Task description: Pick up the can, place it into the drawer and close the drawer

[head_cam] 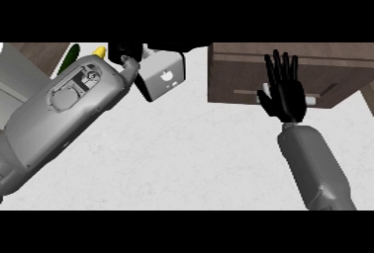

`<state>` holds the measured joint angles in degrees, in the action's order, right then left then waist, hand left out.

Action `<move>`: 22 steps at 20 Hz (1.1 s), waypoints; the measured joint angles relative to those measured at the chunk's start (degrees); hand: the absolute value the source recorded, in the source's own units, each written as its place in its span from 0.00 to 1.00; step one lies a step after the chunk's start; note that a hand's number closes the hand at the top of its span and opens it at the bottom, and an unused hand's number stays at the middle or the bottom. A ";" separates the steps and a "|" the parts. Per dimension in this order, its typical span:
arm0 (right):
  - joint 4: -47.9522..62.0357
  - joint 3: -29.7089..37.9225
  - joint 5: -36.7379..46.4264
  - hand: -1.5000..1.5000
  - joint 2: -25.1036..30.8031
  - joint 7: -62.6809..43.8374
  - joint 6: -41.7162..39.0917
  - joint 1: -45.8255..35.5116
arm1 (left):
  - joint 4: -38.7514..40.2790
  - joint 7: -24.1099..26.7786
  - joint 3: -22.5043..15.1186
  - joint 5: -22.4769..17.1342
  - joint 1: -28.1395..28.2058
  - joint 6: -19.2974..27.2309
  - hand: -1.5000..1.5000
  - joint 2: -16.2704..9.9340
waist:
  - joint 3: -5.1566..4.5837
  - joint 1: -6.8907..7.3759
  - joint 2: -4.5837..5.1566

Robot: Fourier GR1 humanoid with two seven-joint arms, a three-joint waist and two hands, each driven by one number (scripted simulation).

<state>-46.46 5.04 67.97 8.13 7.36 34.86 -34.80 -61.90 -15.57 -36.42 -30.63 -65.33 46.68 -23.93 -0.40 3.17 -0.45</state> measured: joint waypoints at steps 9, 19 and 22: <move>12.83 3.36 0.91 0.00 -0.57 -1.42 10.35 -8.72 | -7.57 -1.88 0.43 1.71 6.10 -0.67 0.00 -3.62 | 0.39 -0.25 0.13; 24.29 5.86 1.47 0.00 3.25 -2.81 8.72 -21.27 | -12.63 -1.57 0.56 3.34 11.29 -1.42 0.00 -5.14 | 0.38 1.39 1.35; 27.34 6.53 1.35 0.00 3.87 -2.18 8.20 -23.47 | -13.60 -0.92 1.11 3.64 13.09 -1.87 0.00 -5.64 | 0.35 1.38 1.57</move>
<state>-19.12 11.56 69.32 12.00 5.19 43.06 -58.27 -75.50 -16.49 -35.31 -27.00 -52.24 44.80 -29.57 -0.05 4.55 1.12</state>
